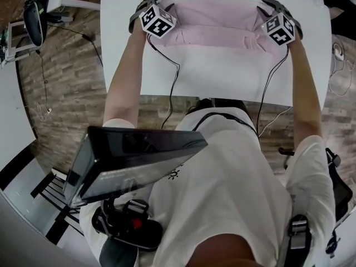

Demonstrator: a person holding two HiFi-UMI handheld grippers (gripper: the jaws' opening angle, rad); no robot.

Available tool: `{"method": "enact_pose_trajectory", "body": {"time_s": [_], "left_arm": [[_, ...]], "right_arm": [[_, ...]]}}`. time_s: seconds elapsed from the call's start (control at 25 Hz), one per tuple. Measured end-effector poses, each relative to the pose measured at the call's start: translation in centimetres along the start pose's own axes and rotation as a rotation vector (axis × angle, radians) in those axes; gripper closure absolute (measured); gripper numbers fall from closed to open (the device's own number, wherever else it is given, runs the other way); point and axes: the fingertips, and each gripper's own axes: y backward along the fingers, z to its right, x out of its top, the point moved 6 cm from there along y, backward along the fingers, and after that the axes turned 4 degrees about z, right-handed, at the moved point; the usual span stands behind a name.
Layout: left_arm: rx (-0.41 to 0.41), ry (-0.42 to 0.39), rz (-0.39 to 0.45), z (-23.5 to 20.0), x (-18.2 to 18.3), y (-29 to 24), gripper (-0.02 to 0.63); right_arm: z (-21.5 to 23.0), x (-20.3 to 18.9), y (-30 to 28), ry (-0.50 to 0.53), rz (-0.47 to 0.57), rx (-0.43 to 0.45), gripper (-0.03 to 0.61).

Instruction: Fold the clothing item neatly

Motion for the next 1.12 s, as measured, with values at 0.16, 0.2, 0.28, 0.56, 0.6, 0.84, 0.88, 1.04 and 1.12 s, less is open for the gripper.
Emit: {"method": "enact_pose_trajectory", "body": {"time_s": [0.16, 0.2, 0.28, 0.56, 0.6, 0.84, 0.88, 1.04, 1.12], "left_arm": [[0.038, 0.162, 0.134, 0.7, 1.1, 4.9, 0.426], [0.042, 0.191, 0.17, 1.3, 1.3, 6.4, 0.426], [0.046, 0.239, 0.23, 2.6, 1.7, 8.6, 0.426], [0.033, 0.427, 0.37, 7.6, 2.1, 13.2, 0.427], [0.03, 0.452, 0.388, 8.1, 2.0, 14.1, 0.428], [0.012, 0.515, 0.46, 12.6, 1.8, 17.7, 0.445], [0.013, 0.525, 0.478, 13.4, 1.6, 18.7, 0.445], [0.014, 0.55, 0.541, 15.8, 1.9, 21.7, 0.504], [0.0, 0.557, 0.567, 16.7, 2.4, 22.6, 0.514]], "right_arm": [[-2.0, 3.4, 3.6, -0.089, 0.087, -0.067, 0.466], [-2.8, 4.4, 4.8, -0.119, 0.113, -0.085, 0.466], [-4.2, 6.1, 6.8, -0.189, 0.171, -0.115, 0.466], [-8.9, 6.9, 11.5, -0.457, 0.3, -0.14, 0.468], [-9.7, 7.2, 12.1, -0.477, 0.311, -0.142, 0.468], [-14.2, 8.7, 15.5, -0.569, 0.368, -0.179, 0.51], [-15.1, 9.1, 16.5, -0.587, 0.384, -0.195, 0.53], [-17.6, 10.0, 19.7, -0.666, 0.453, -0.226, 0.558], [-18.6, 9.8, 20.8, -0.707, 0.479, -0.221, 0.575]]}}
